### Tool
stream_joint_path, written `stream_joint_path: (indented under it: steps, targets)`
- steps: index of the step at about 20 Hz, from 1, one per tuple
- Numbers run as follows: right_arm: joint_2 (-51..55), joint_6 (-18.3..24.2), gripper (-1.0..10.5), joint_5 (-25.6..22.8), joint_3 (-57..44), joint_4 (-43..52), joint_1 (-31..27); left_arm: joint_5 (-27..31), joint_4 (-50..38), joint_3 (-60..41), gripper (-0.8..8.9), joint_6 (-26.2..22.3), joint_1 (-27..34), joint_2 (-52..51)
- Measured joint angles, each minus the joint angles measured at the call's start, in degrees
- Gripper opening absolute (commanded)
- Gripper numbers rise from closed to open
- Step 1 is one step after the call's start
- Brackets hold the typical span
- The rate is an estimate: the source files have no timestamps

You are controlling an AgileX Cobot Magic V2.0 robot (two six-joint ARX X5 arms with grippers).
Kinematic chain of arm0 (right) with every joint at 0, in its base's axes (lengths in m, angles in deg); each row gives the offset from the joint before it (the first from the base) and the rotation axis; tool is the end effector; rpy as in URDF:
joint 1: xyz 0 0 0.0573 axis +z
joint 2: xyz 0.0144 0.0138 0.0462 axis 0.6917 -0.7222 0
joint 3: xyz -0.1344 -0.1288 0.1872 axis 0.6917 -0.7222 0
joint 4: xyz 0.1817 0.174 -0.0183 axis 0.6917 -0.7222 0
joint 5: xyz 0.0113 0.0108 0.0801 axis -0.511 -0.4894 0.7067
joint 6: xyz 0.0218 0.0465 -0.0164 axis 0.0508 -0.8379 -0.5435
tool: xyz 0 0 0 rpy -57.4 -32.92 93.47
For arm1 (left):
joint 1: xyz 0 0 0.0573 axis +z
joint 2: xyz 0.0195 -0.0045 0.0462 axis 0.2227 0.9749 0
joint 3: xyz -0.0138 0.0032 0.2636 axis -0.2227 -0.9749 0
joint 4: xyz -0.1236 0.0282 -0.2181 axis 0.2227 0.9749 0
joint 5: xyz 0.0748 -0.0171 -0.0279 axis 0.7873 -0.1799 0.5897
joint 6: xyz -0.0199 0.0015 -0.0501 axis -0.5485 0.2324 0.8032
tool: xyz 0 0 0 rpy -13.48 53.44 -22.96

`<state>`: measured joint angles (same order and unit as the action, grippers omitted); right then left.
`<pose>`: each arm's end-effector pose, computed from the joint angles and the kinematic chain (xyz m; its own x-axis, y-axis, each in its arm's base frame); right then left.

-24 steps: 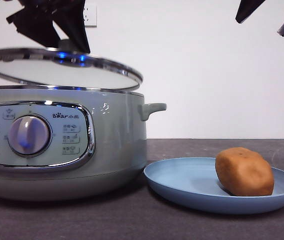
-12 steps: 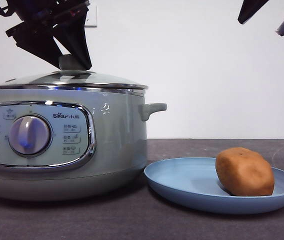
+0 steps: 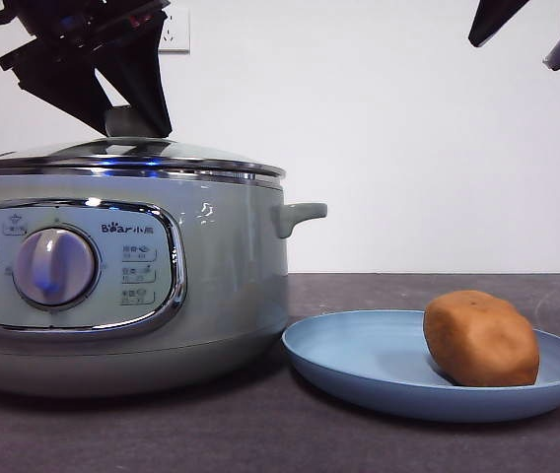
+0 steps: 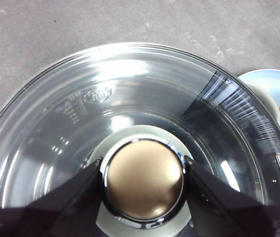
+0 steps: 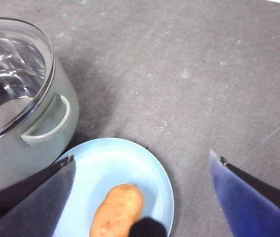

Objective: Take the potato out from the steamer,put the potato on the plate,close the lid

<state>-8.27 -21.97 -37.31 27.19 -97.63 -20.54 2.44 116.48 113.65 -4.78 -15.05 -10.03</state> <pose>0.1714 0.0748 0.3263 0.7468 0.3680 -0.5540 -0.4515 0.8921 -0.0160 0.2451 -0.1319 0.3057 0.5762 -0.3754 -0.7260 0.4985 0.8653 -0.0518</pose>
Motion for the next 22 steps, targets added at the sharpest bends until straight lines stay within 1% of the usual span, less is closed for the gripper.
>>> stream_joint_path:
  steps: [2,5,9,10,12,13,15,17,18,21,22]
  targets:
    - [0.0,0.0,4.6,0.02,0.0,0.02,0.0,0.33,0.26,0.0,0.0,0.02,0.0,-0.04]
    - [0.0,0.0,4.6,0.04,0.0,0.0,0.0,2.34,1.51,0.07,0.0,0.39,-0.35,-0.35]
    - [0.0,0.0,4.6,0.04,0.0,0.0,0.0,2.78,2.27,0.28,0.05,0.63,-0.39,-0.44]
    - [-0.02,0.0,4.6,0.07,0.0,0.0,0.0,2.8,2.25,0.28,0.35,0.63,-0.39,-0.44]
    - [0.0,0.0,4.6,0.07,0.0,0.02,0.0,2.82,2.19,0.28,2.11,0.68,-0.39,-0.44]
    - [0.0,0.0,4.6,0.07,0.0,0.0,0.0,2.84,2.16,0.28,2.63,0.74,-0.39,-0.44]
    - [-0.02,0.0,4.6,0.07,0.0,0.0,0.0,2.86,2.12,0.28,2.66,0.79,-0.39,-0.44]
    - [0.0,0.0,4.6,0.07,0.0,0.0,0.0,2.91,1.84,0.28,3.17,0.92,-0.39,-0.44]
    - [0.0,0.0,4.6,0.07,0.0,0.0,0.0,3.08,2.03,0.26,3.25,0.85,-0.39,-0.44]
    - [-0.02,0.0,4.6,0.07,0.0,0.0,0.0,3.63,2.03,0.11,3.25,0.72,-0.39,-0.52]
    - [0.0,0.0,4.4,0.07,0.0,0.0,0.0,3.76,1.79,0.07,3.25,0.72,-0.39,-0.5]
